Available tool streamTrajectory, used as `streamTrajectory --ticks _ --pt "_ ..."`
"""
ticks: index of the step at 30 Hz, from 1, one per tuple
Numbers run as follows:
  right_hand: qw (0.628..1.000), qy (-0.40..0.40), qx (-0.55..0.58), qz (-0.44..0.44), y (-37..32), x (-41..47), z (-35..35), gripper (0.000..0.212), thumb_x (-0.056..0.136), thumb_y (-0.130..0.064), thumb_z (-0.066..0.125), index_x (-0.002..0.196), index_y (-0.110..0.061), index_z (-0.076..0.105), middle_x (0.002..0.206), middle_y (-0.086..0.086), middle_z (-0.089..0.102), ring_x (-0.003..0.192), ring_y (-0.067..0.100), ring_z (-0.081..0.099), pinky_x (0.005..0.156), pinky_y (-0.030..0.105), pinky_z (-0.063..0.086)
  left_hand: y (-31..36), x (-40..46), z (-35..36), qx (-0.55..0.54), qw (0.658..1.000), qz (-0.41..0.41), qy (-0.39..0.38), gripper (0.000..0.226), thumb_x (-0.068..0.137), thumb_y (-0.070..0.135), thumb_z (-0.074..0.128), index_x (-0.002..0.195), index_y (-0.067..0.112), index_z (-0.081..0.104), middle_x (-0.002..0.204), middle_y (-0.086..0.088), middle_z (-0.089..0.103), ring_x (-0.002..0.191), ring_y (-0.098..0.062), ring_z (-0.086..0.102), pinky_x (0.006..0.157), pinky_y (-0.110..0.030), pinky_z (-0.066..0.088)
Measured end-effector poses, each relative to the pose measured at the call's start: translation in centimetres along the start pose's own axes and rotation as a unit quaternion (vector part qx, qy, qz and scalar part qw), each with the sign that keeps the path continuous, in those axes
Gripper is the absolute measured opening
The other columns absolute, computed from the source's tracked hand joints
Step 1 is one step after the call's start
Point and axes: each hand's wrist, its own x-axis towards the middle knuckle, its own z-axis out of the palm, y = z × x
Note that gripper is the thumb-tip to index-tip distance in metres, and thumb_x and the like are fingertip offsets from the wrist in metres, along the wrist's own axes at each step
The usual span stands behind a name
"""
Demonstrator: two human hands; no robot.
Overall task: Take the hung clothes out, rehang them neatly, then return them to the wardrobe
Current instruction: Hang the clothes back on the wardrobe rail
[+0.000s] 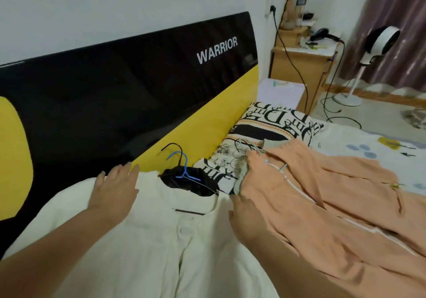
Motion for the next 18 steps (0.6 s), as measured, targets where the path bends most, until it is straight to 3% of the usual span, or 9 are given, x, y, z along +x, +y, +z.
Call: streamTrajectory --ticks 2,4,5,7,10,12,13,16,18 --pt "1.000 -0.001 -0.008 0.004 -0.3 1.3 1.1 0.052 0.097 -0.019 0.039 0.146 -0.013 0.021 0.152 0.004 0.023 0.136 0.022 0.027 0.106 0.032 0.031 -0.3 0.3 1.3 0.006 1.000 0.004 0.000 0.054 0.097 0.037 0.036 0.146 0.019 0.020 0.144 0.001 0.035 0.131 -0.018 0.033 0.108 -0.039 0.021" --pt "0.999 -0.028 -0.019 0.012 -0.5 2.4 2.1 0.064 0.097 -0.020 0.040 0.150 -0.014 0.004 0.158 0.003 0.005 0.144 0.020 0.012 0.113 0.032 0.023 -0.4 0.4 1.9 -0.035 0.998 0.018 0.053 0.051 0.083 0.028 0.065 0.129 0.010 0.050 0.114 -0.009 0.059 0.105 -0.028 0.056 0.091 -0.047 0.037" --pt "0.999 -0.043 -0.023 0.018 -0.4 2.8 2.4 0.068 0.097 -0.020 0.041 0.150 -0.015 -0.001 0.159 0.002 0.002 0.145 0.019 0.009 0.115 0.033 0.021 -0.4 0.6 2.1 -0.055 0.994 0.030 0.085 0.050 0.066 0.017 0.081 0.110 0.002 0.063 0.091 -0.015 0.063 0.084 -0.035 0.061 0.077 -0.048 0.044" --pt "0.996 -0.082 -0.017 0.035 -0.2 3.4 2.8 0.071 0.094 -0.023 0.047 0.150 -0.014 0.004 0.155 0.004 0.018 0.142 0.020 0.020 0.111 0.034 0.026 -0.3 0.6 2.1 -0.083 0.984 0.038 0.151 0.041 0.044 0.004 0.090 0.077 -0.002 0.067 0.063 -0.018 0.058 0.057 -0.036 0.058 0.058 -0.045 0.045" --pt "0.994 -0.093 -0.030 0.046 -0.1 3.0 2.7 0.041 0.091 -0.027 0.050 0.127 -0.015 0.036 0.135 0.007 0.045 0.125 0.023 0.041 0.095 0.033 0.036 -0.4 0.1 1.4 -0.101 0.979 0.041 0.172 0.032 0.046 0.000 0.089 0.062 0.003 0.060 0.054 -0.013 0.053 0.048 -0.032 0.055 0.052 -0.039 0.042" --pt "0.995 -0.082 -0.030 0.038 -0.3 2.2 2.2 0.013 0.092 -0.027 0.046 0.096 -0.017 0.038 0.125 0.010 0.053 0.117 0.024 0.048 0.086 0.032 0.037 -0.6 -0.5 0.9 -0.118 0.974 0.043 0.188 0.028 0.057 0.005 0.085 0.059 0.005 0.057 0.051 -0.010 0.051 0.045 -0.030 0.053 0.050 -0.036 0.040" --pt "0.996 -0.078 -0.023 0.033 -0.4 1.6 1.8 0.015 0.093 -0.026 0.043 0.086 -0.018 0.033 0.121 0.012 0.055 0.113 0.024 0.050 0.080 0.032 0.036 -0.9 -1.0 0.5 -0.129 0.972 0.042 0.194 0.023 0.068 0.012 0.076 0.057 0.007 0.056 0.049 -0.008 0.050 0.043 -0.029 0.052 0.049 -0.035 0.040" --pt "0.998 -0.050 0.007 0.023 -0.8 -0.2 -0.1 0.009 0.095 -0.024 0.040 0.090 -0.016 0.040 0.116 0.014 0.059 0.107 0.025 0.054 0.071 0.030 0.029 -2.1 -2.4 -1.1 -0.147 0.967 0.055 0.202 0.028 0.075 0.023 0.039 0.057 0.010 0.055 0.048 -0.004 0.048 0.040 -0.027 0.052 0.049 -0.029 0.036" --pt "0.999 -0.034 0.020 0.020 -1.2 -1.8 -2.3 0.008 0.095 -0.023 0.040 0.096 -0.016 0.041 0.116 0.014 0.059 0.108 0.025 0.054 0.074 0.031 0.033 -2.8 -3.4 -2.8 -0.146 0.969 0.044 0.196 0.017 0.072 0.019 0.061 0.059 0.009 0.058 0.048 -0.002 0.050 0.040 -0.027 0.053 0.047 -0.029 0.036"
